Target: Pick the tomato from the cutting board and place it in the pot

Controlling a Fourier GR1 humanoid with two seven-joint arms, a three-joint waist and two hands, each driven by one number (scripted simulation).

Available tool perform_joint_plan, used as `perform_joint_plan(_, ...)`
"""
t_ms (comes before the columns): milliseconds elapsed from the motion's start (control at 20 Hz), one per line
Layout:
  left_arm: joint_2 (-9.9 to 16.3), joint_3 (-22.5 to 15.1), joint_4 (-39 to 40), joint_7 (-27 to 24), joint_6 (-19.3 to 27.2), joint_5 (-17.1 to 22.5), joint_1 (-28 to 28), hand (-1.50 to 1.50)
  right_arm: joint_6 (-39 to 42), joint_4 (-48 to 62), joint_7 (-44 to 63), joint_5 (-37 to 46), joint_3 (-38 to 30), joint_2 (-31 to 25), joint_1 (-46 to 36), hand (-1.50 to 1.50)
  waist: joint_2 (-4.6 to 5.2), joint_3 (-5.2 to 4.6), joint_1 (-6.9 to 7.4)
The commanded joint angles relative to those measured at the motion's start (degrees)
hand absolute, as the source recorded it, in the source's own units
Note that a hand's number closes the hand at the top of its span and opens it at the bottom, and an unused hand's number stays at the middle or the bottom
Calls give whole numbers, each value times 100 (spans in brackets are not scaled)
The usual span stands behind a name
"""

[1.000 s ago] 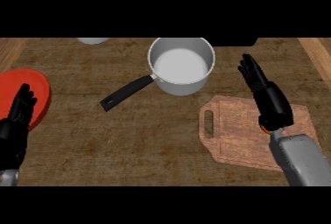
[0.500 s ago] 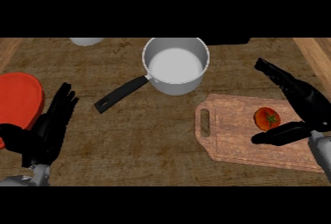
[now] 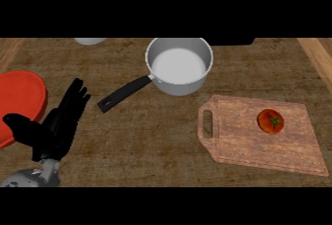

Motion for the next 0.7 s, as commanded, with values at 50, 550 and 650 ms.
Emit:
perform_joint_plan(50,-34,-66,-47,-2,-100,-97,109,0,228,32,-1027,502,-490,-924,706,-150,-14,-9,60)
perform_joint_plan(550,-265,162,524,-189,-405,-168,-153,0,428,-1379,1228,1110,-376,-1564,1012,-150,4,-21,132)
perform_joint_plan(650,-279,128,132,54,-391,-215,-47,0,475,-1518,1556,1222,-382,-1310,1099,-150,-1,-16,158)
